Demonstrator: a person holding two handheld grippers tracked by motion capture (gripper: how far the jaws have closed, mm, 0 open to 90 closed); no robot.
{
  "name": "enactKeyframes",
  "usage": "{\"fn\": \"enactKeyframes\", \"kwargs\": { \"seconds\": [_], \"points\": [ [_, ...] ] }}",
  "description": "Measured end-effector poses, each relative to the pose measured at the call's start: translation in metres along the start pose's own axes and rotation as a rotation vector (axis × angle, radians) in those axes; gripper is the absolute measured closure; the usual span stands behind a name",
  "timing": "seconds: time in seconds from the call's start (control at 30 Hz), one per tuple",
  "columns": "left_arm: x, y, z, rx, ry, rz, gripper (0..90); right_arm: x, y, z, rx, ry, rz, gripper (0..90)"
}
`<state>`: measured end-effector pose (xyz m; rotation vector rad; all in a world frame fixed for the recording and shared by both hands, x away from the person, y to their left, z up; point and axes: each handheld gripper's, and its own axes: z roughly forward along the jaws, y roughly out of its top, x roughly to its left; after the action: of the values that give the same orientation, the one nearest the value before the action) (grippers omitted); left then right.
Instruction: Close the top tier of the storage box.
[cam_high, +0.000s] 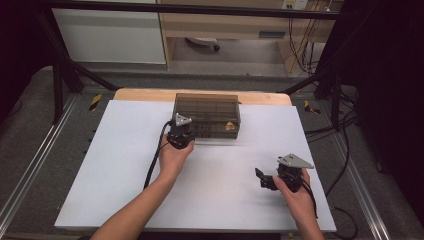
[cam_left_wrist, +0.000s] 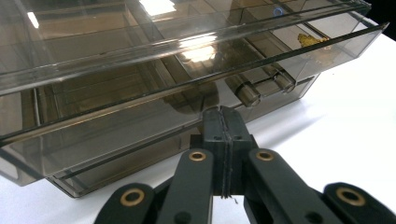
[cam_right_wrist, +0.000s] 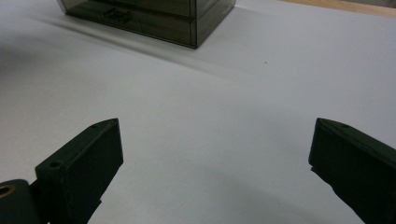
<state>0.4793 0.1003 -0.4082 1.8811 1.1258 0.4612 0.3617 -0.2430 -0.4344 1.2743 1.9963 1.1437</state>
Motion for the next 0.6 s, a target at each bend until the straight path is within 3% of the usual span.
{"fn": "enactKeyframes", "kwargs": {
  "seconds": [0.6],
  "points": [
    [0.0019, 0.0007, 0.0021, 0.001, 0.009, 0.007, 90.0, 0.0008, -0.0005, 0.0009, 0.007, -0.005, -0.001, 3.2]
  ]
}}
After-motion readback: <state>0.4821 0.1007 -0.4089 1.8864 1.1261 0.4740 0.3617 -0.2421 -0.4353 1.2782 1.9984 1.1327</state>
